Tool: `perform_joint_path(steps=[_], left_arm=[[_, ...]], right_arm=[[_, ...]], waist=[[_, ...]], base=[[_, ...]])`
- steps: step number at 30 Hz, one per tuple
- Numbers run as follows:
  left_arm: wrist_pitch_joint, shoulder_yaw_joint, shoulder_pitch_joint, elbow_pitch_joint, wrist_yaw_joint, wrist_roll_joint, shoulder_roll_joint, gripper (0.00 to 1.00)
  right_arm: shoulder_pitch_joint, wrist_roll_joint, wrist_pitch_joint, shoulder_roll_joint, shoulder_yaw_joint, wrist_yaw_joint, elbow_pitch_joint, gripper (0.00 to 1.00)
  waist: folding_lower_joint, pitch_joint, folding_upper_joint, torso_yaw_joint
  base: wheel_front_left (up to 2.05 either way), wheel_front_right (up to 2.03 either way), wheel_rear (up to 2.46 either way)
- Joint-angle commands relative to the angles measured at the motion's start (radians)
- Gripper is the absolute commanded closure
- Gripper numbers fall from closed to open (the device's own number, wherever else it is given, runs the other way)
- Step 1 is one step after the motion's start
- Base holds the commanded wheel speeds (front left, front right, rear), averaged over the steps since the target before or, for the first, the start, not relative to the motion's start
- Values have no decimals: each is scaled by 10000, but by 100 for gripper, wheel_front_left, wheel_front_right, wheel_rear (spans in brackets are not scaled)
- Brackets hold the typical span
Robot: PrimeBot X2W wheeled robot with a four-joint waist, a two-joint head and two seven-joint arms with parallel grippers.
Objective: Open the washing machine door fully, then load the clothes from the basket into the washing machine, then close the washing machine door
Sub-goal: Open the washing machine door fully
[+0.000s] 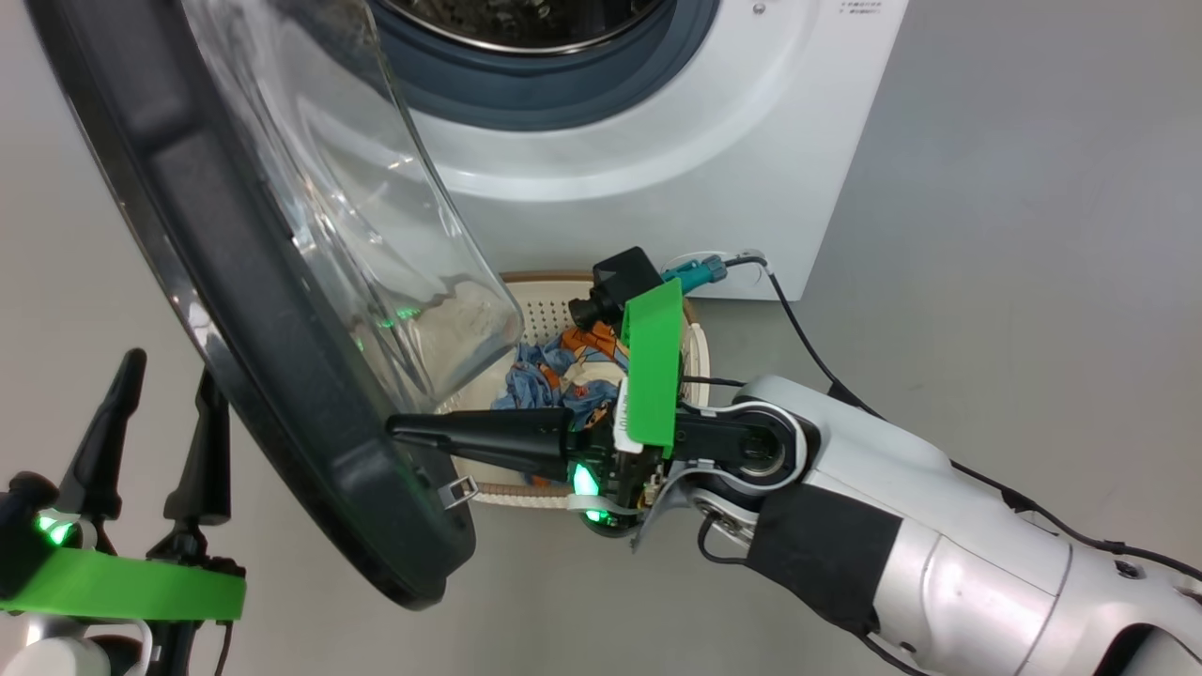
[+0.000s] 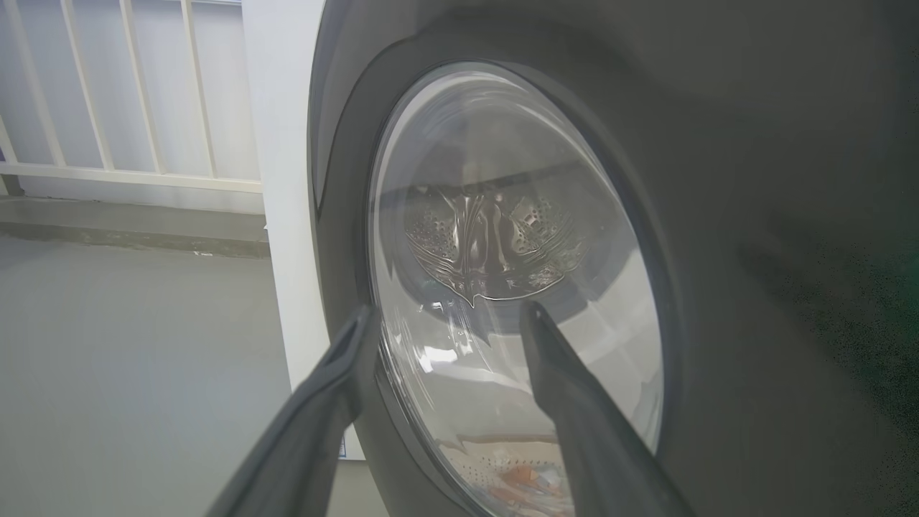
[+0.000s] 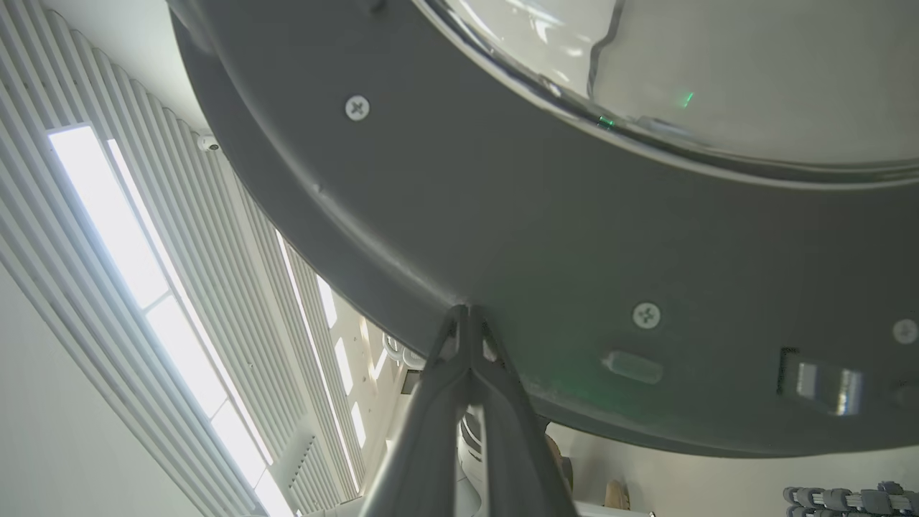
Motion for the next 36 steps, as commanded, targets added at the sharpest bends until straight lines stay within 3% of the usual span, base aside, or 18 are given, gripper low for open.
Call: perform_joint_path(steps=[1, 19, 32, 33, 35, 36], left_arm=[[-63, 454, -96, -152, -16, 117, 305, 0], [-63, 694, 683, -32, -16, 542, 54, 0], [-63, 829, 1103, -68, -16, 694, -165, 0], [-63, 855, 1125, -64, -16, 698, -173, 0], [-63, 917, 1161, -44, -16, 702, -184, 0], [-63, 917, 1161, -44, -16, 702, -184, 0]], right_arm=[[286, 151, -132, 100, -96, 17, -290, 100], [1650, 582, -888, -1377, -328, 17, -1908, 100], [2803, 191, -1591, -1985, -1010, 17, -2748, 99], [2890, 68, -1736, -1999, -1111, 17, -2777, 77], [3051, -240, -2080, -1991, -1337, 17, -2805, 42], [3051, -240, -2080, -1991, -1337, 17, -2805, 42]], waist=[[0, -117, 0, -69], [0, -1102, 0, -533], [0, -1489, 0, -914], [0, -1504, 0, -944], [0, -1530, 0, -1002], [0, -1530, 0, -1002]], base=[[0, 0, 0], [0, 0, 0], [0, 0, 0], [0, 0, 0], [0, 0, 0], [0, 0, 0]])
